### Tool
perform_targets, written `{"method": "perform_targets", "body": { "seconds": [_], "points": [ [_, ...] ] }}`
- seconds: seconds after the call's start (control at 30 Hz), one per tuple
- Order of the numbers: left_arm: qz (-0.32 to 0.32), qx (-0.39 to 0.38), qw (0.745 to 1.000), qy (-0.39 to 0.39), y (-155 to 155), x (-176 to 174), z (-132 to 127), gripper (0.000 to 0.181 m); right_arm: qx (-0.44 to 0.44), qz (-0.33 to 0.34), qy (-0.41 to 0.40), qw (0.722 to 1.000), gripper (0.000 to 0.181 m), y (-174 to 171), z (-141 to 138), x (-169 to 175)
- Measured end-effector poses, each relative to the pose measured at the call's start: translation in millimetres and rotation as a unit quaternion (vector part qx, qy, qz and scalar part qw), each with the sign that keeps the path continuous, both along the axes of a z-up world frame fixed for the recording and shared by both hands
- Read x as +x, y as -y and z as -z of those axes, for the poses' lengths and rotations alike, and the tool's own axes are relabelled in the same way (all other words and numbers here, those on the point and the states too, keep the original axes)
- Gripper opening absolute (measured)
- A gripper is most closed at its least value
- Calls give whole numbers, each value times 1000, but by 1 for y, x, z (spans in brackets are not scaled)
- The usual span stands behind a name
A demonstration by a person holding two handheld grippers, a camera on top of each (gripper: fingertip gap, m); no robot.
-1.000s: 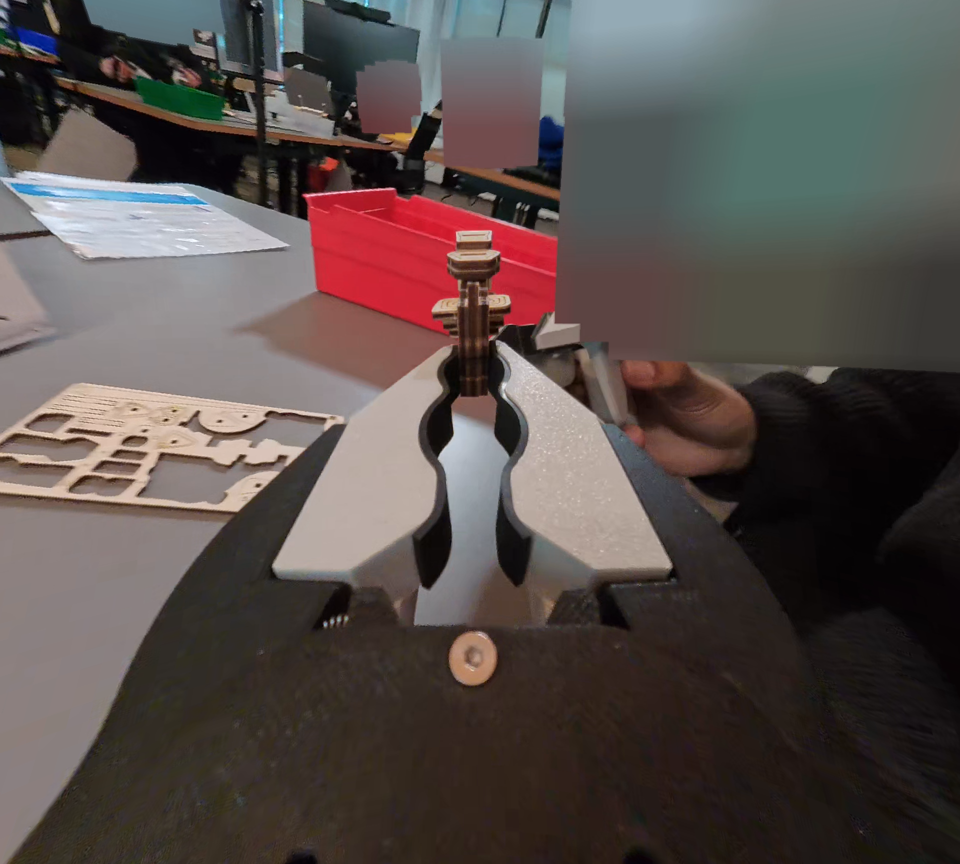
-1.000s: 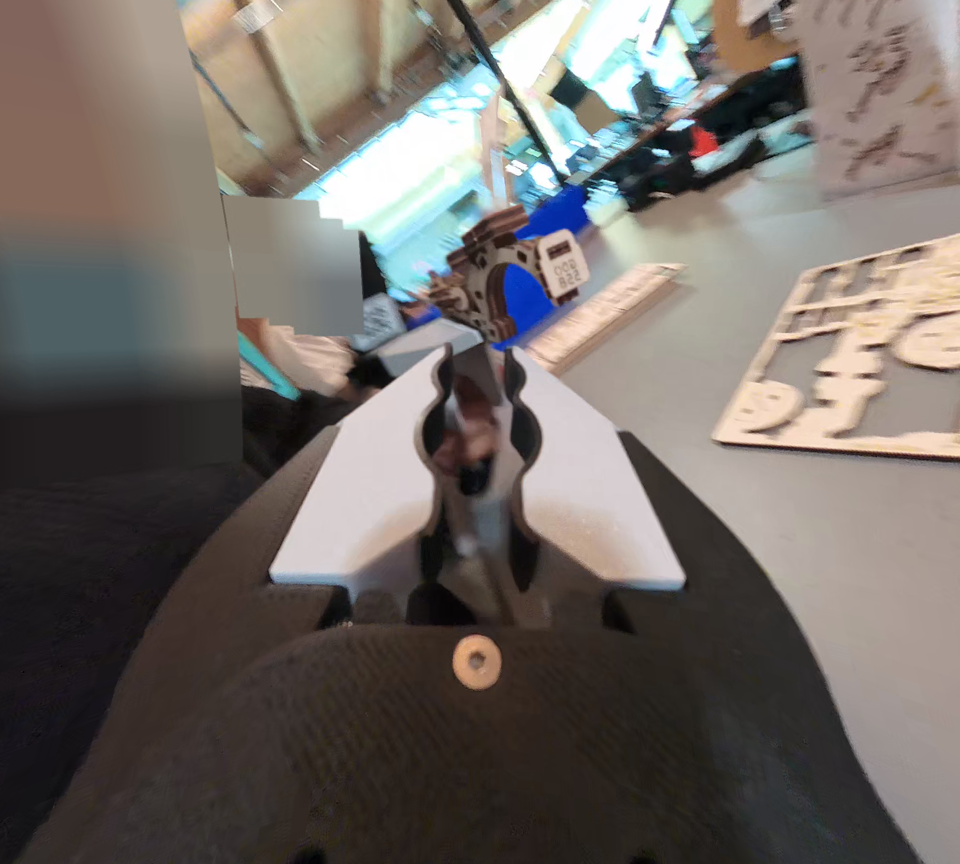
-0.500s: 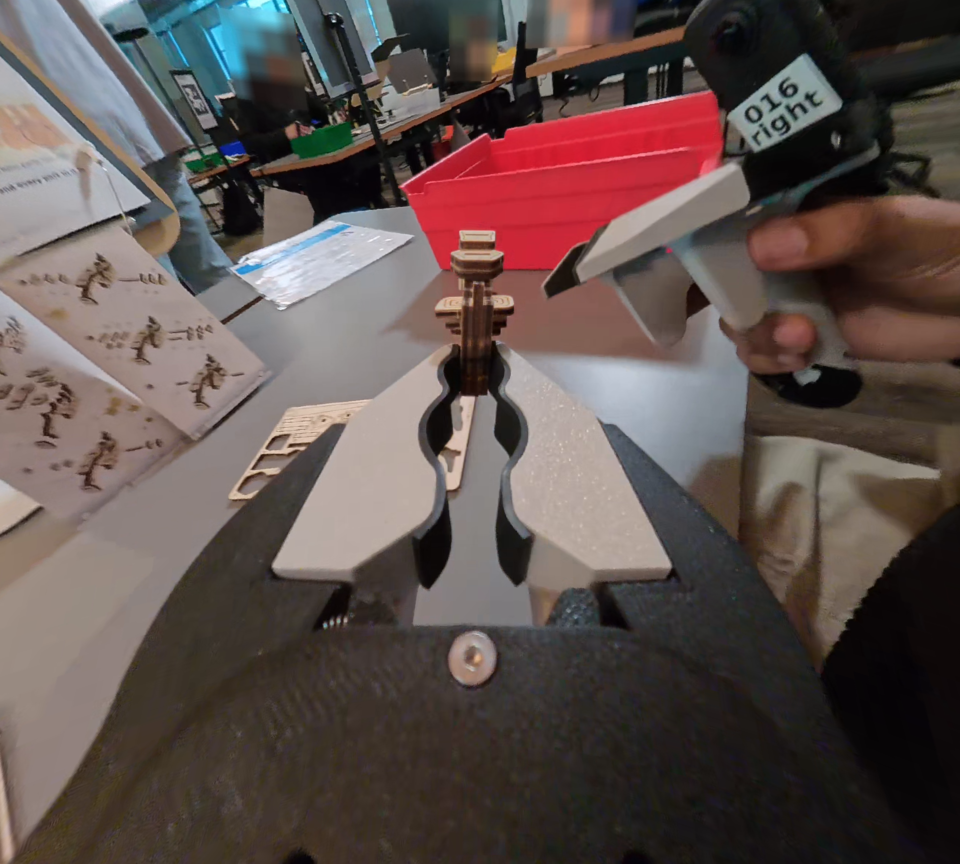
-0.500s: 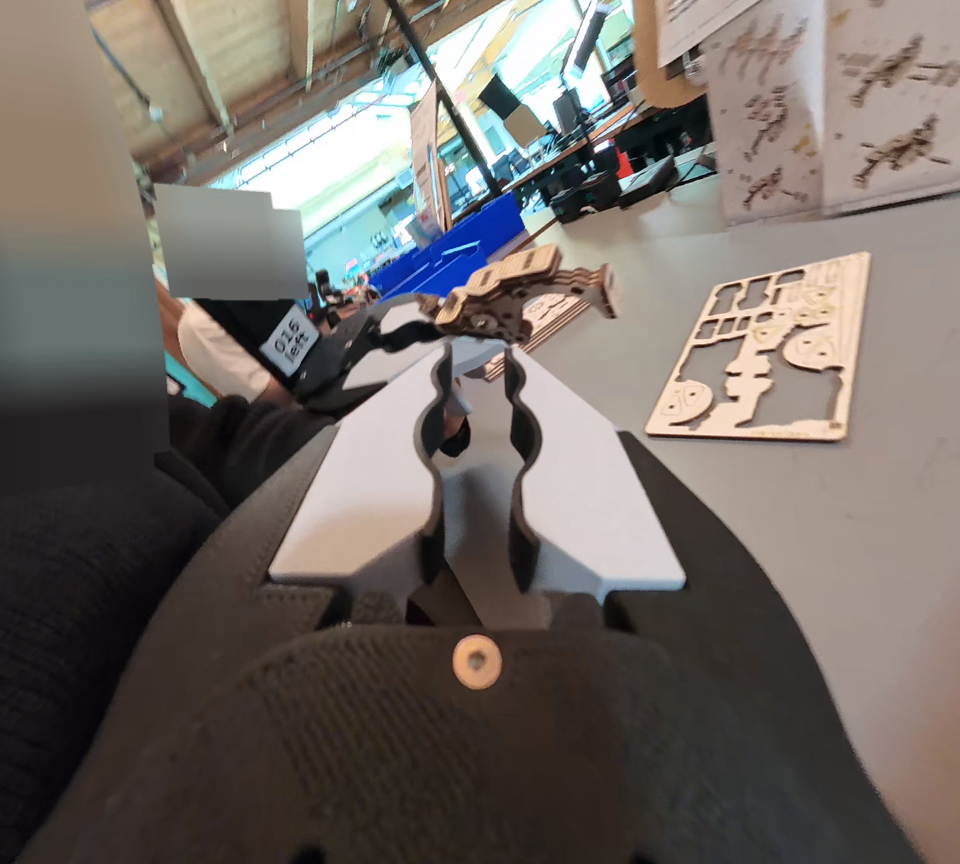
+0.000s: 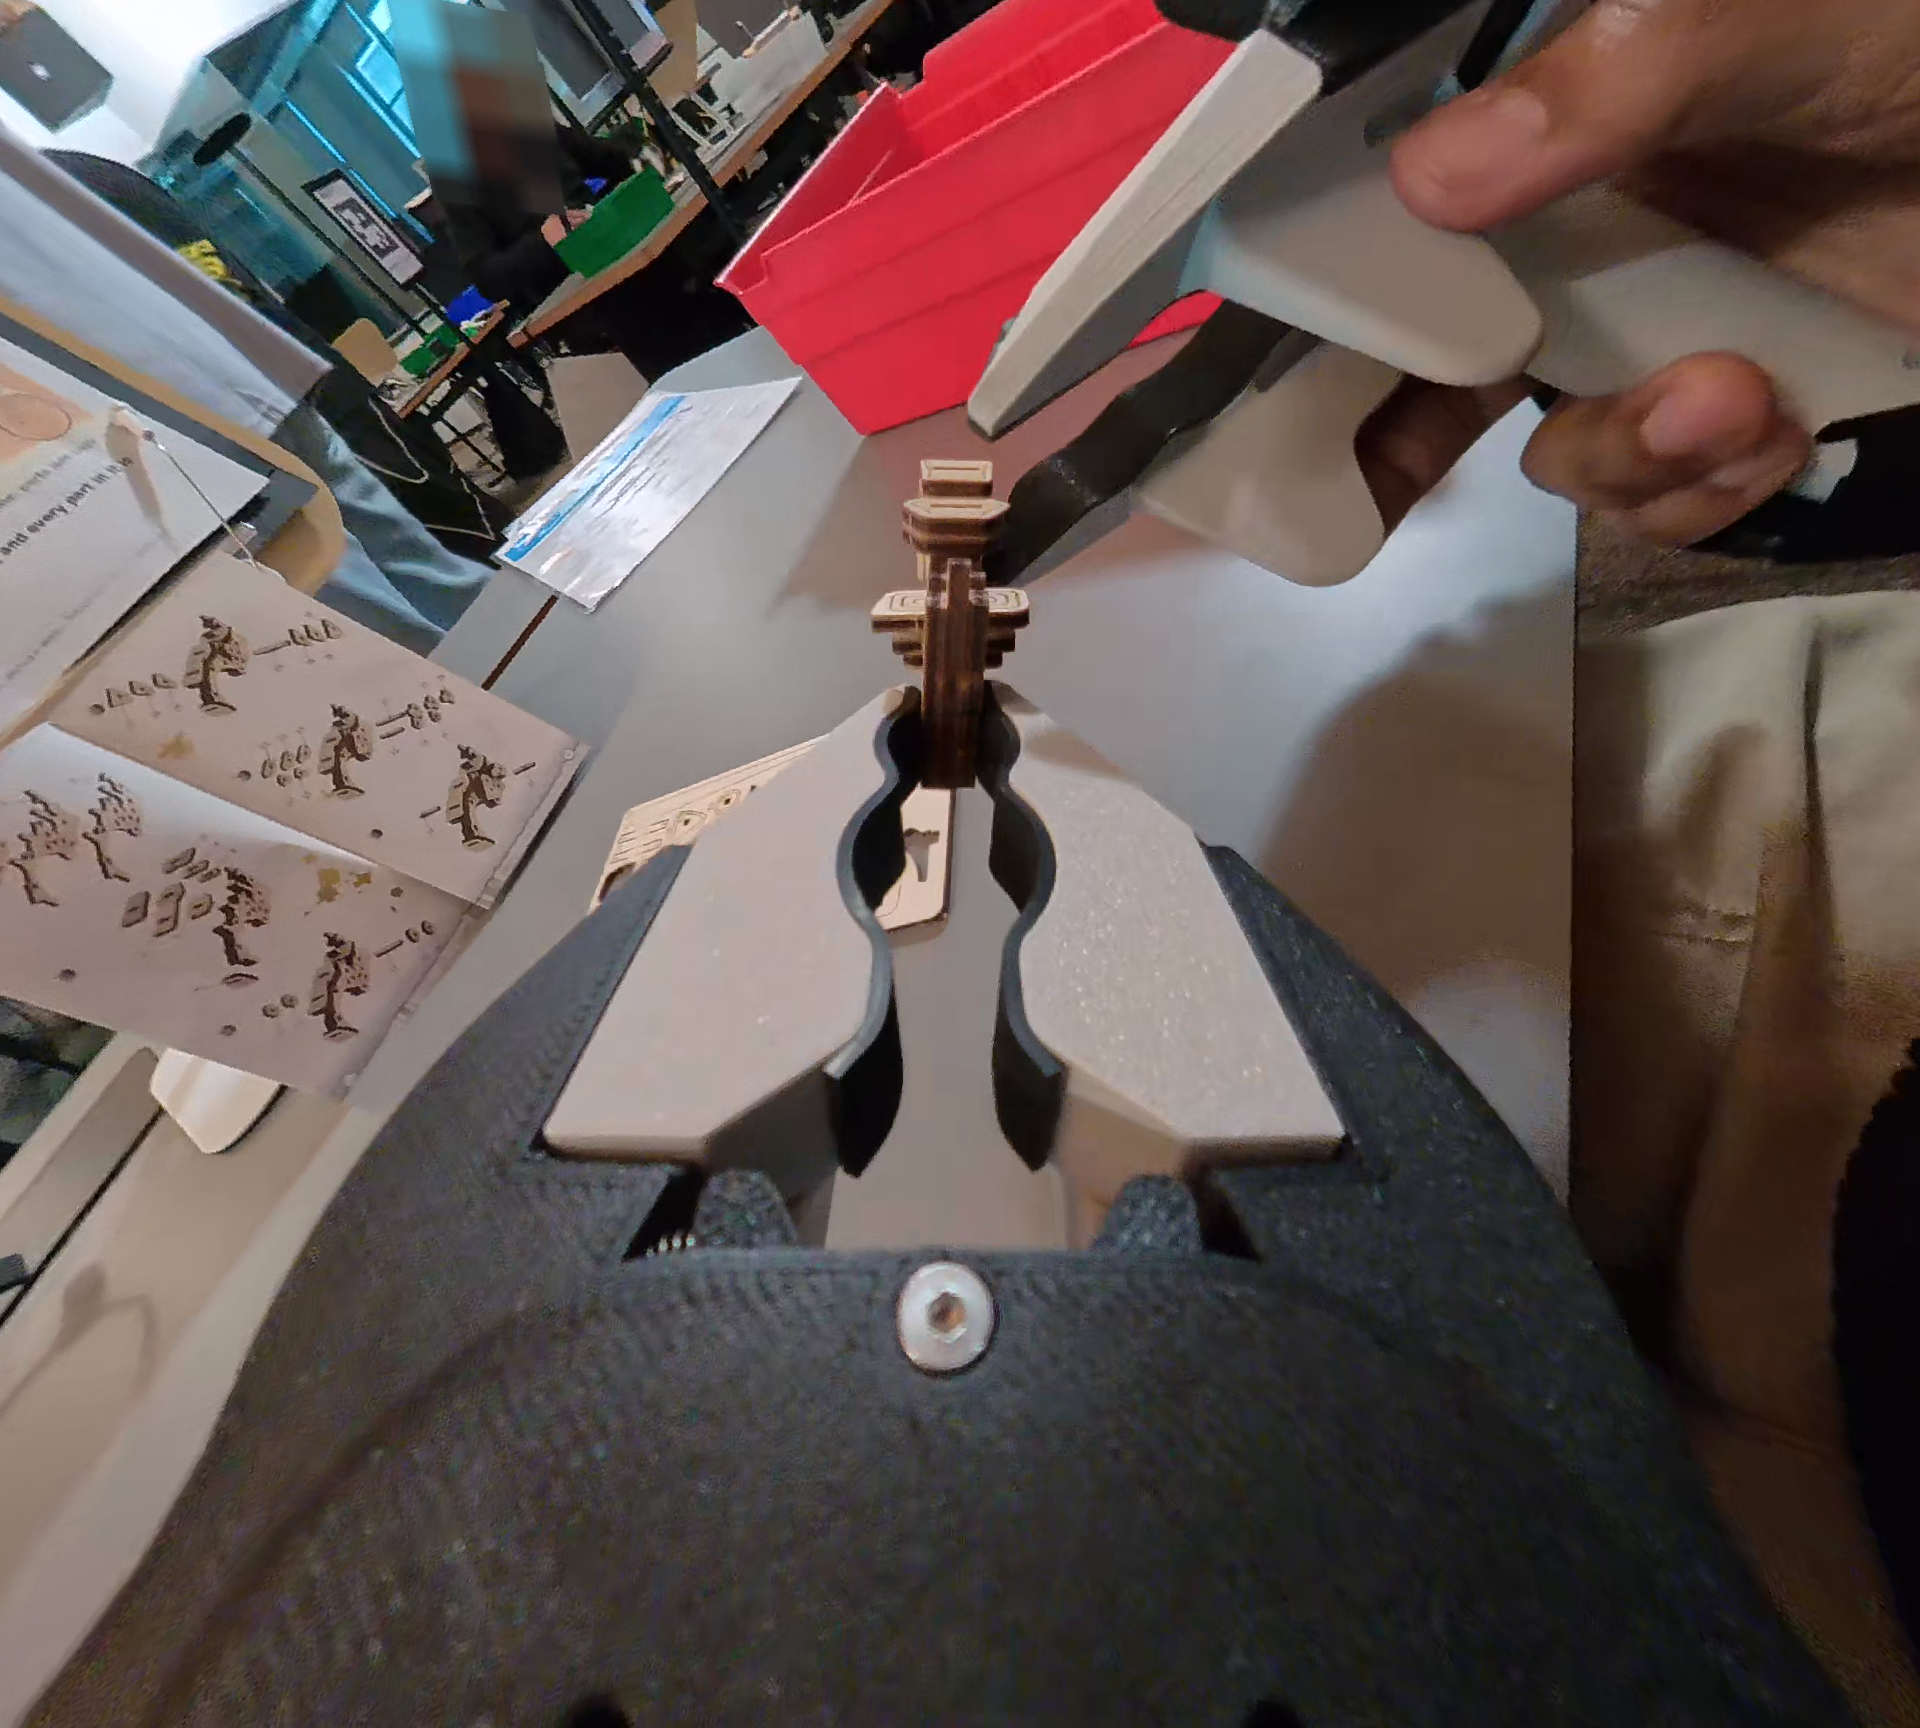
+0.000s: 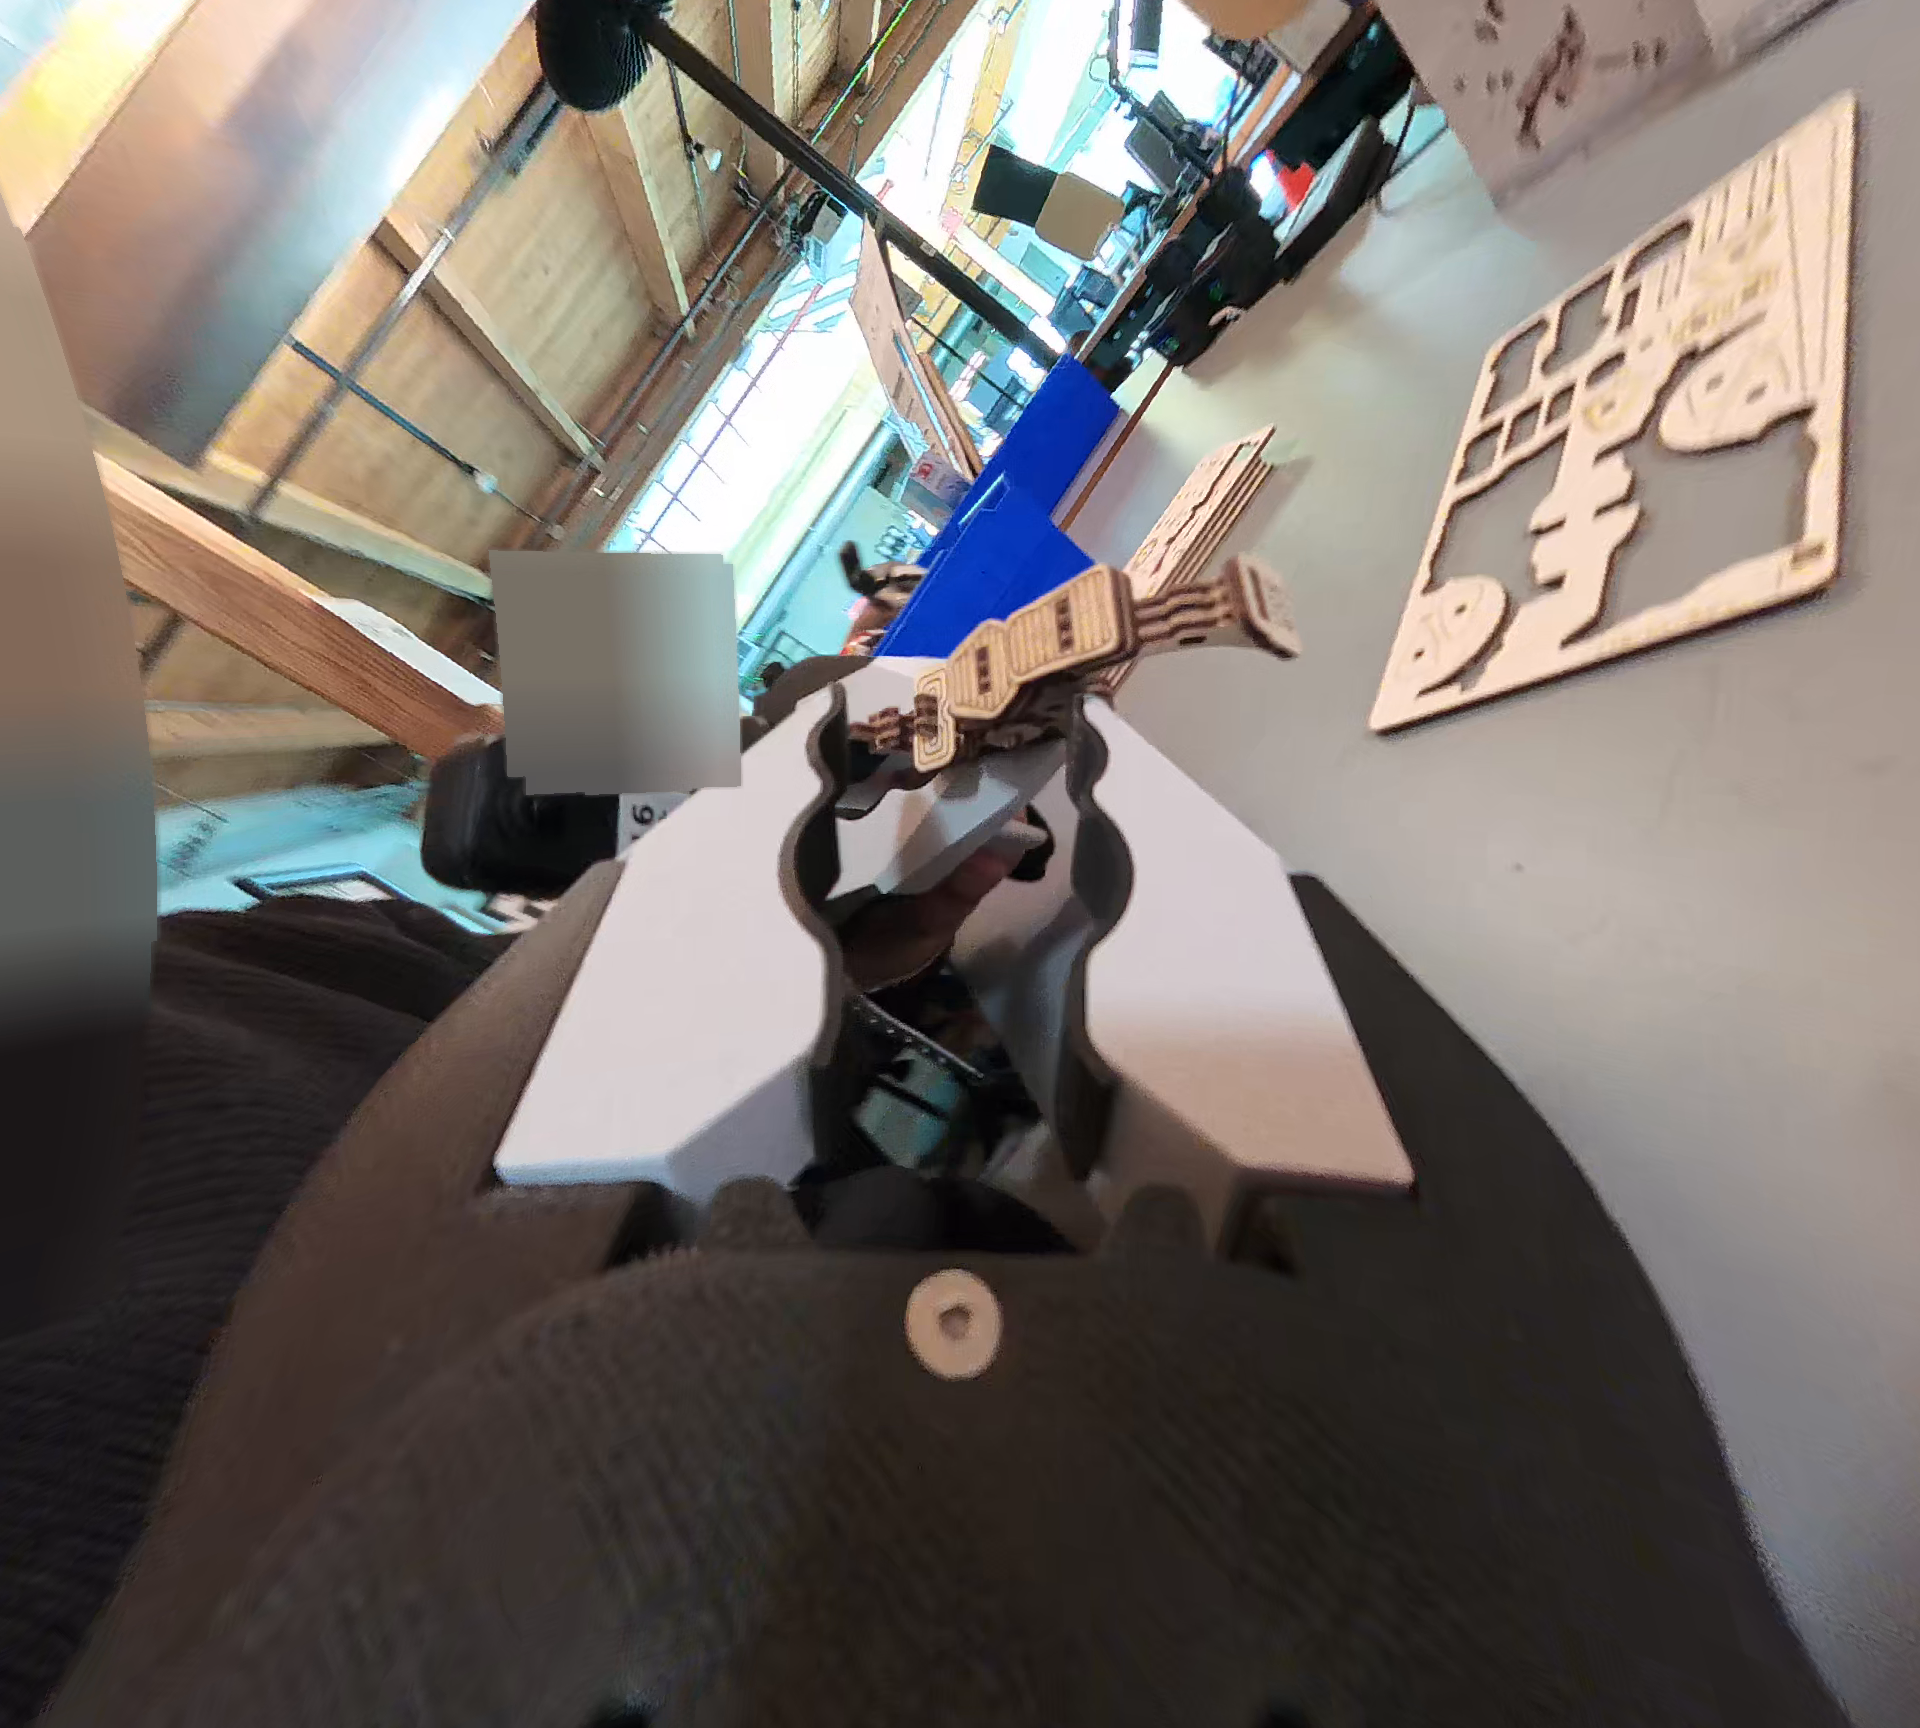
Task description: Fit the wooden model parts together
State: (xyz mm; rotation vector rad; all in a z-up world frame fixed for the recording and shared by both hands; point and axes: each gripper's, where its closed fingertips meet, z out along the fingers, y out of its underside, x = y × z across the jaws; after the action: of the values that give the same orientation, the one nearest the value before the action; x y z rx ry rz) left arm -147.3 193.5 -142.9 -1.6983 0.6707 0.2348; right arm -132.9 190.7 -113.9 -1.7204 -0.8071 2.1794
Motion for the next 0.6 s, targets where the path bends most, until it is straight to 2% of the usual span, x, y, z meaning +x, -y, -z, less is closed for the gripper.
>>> {"method": "perform_targets", "body": {
  "seconds": [0.17,0.33,0.4,0.5,0.6],
  "points": [
    [-4,15,996,-84,0,3,4,7,-64,-19,12,998,40,-2,9,-2],
    [-7,35,978,-205,0,5,9,8,-142,-34,9,989,46,-8,15,-2],
    [-4,43,973,-227,1,8,8,8,-169,-41,9,985,44,-10,17,-1],
    [-5,56,966,-253,2,10,6,8,-185,-47,14,981,26,-11,20,0],
    [-7,55,968,-244,2,11,7,8,-183,-47,20,982,25,-12,22,0]
  ]
}}
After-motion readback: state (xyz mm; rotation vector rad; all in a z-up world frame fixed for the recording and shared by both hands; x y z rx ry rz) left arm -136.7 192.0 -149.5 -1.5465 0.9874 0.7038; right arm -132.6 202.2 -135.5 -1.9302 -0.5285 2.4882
